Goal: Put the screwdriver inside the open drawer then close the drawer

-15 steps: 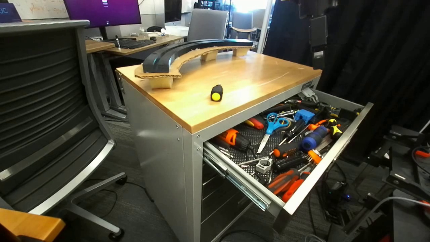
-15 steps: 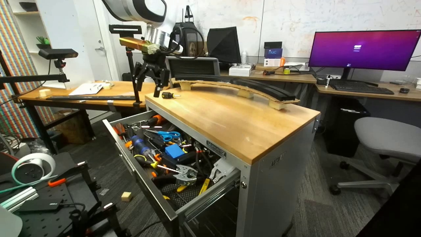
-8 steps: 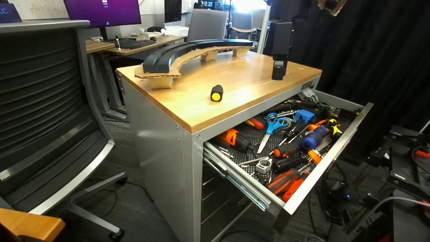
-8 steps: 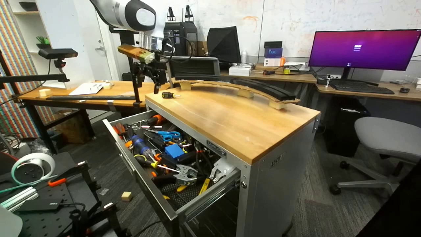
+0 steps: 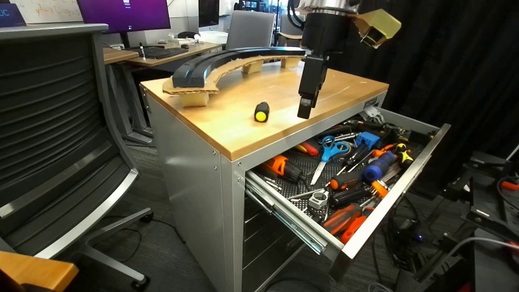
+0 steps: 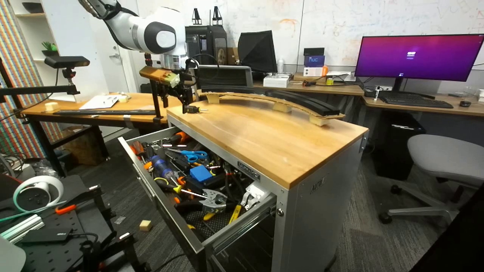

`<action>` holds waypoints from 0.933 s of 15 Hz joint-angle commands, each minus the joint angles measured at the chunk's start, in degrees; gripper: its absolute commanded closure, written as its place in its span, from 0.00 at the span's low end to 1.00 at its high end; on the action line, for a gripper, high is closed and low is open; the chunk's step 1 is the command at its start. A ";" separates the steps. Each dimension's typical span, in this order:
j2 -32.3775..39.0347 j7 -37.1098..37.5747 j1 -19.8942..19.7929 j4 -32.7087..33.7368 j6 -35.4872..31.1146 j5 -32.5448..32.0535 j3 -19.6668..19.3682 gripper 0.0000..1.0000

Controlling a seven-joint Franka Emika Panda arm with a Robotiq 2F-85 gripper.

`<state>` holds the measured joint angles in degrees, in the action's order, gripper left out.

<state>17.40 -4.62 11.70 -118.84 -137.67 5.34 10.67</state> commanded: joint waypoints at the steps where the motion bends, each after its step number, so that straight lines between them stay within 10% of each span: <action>1: 0.19 2.50 -2.63 0.64 -1.98 6.29 0.07 0.00; 9: 3.62 12.10 -2.52 3.03 -13.89 17.53 0.68 0.00; 14: 9.45 26.76 5.36 4.22 -26.90 7.86 -4.96 0.00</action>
<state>22.84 13.60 12.02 -117.16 -159.06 18.52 9.90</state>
